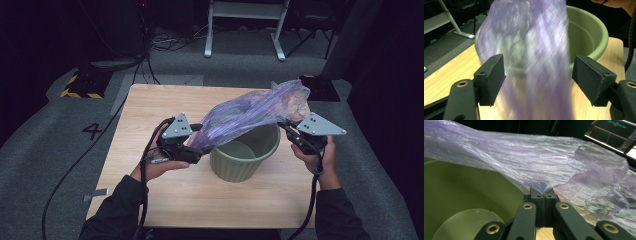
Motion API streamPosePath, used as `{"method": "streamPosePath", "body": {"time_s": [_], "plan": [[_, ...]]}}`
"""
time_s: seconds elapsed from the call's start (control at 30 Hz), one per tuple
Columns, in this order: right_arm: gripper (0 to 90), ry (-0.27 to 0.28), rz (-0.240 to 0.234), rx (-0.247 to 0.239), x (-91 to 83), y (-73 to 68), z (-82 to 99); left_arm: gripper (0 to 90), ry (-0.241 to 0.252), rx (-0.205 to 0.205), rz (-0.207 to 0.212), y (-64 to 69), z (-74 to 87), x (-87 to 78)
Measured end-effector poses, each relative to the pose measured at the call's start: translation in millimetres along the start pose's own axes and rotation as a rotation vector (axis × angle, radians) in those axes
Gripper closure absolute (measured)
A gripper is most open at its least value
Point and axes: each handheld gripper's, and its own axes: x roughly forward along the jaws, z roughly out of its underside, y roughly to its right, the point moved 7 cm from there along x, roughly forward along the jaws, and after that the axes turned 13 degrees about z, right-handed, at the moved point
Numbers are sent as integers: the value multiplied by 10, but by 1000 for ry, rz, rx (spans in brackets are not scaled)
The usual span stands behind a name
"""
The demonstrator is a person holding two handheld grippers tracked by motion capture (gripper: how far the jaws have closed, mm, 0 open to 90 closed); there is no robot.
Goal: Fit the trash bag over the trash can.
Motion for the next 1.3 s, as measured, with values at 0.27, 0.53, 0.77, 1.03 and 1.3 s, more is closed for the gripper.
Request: {"method": "streamPosePath", "body": {"time_s": [0.27, 0.53, 0.77, 1.03, 1.3], "plan": [[900, 9, 50, 89, -77, 263, 113, 768, -25, 97, 27, 52, -27, 1], [900, 58, 79, 147, -125, 351, 99, 871, -33, 159, 26, 83, -260, 130], [900, 98, 78, 172, -175, 384, 5, 875, -68, 183, 48, 86, -444, 391], [900, 129, 71, 166, -202, 367, -94, 875, -90, 159, 71, 12, -501, 678], [900, 150, 70, 156, -235, 370, -181, 854, -105, 120, 85, -64, -508, 889]]}}
